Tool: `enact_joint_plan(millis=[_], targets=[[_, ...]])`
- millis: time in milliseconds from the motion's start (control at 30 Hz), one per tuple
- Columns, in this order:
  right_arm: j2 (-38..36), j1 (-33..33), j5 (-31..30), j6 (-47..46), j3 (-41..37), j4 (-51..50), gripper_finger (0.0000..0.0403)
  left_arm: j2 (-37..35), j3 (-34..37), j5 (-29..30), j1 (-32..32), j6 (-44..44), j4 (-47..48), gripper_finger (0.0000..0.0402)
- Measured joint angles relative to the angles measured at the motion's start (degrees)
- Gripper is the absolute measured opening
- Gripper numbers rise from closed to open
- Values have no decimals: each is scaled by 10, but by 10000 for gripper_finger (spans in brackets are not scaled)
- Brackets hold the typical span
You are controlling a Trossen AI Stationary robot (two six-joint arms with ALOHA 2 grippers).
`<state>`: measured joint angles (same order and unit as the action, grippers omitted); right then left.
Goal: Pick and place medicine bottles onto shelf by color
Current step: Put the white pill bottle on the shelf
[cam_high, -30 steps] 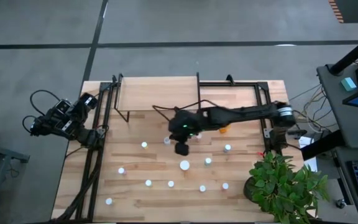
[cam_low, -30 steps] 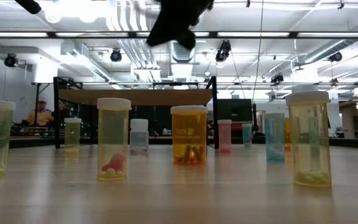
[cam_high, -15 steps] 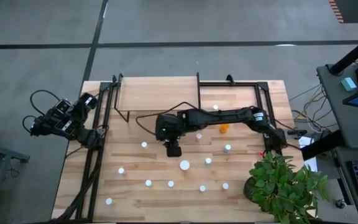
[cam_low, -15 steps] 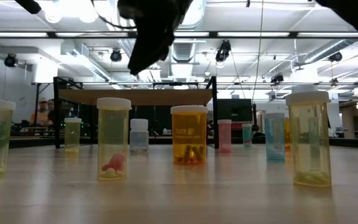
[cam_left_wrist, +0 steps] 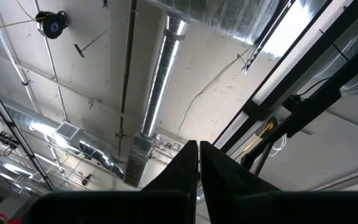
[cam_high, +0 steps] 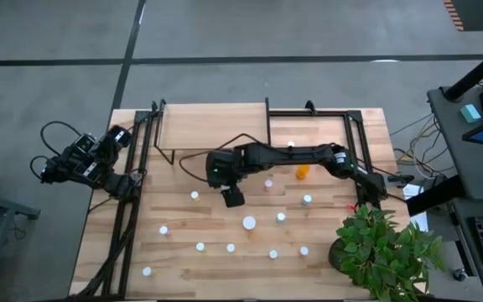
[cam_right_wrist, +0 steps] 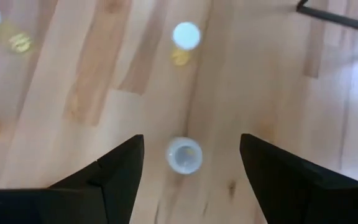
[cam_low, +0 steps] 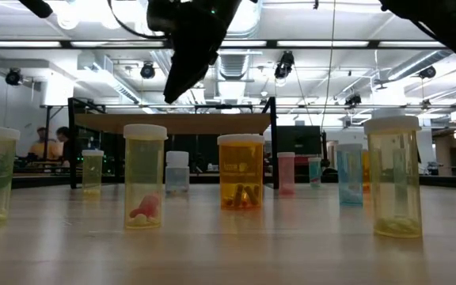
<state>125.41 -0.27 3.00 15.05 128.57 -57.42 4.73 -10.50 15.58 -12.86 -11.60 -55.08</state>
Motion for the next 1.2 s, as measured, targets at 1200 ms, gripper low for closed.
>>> enact_joint_plan(millis=[1200], targets=[[53,4,-58,-101,-66,40,145,0,-1,14,0,0,-15,0]])
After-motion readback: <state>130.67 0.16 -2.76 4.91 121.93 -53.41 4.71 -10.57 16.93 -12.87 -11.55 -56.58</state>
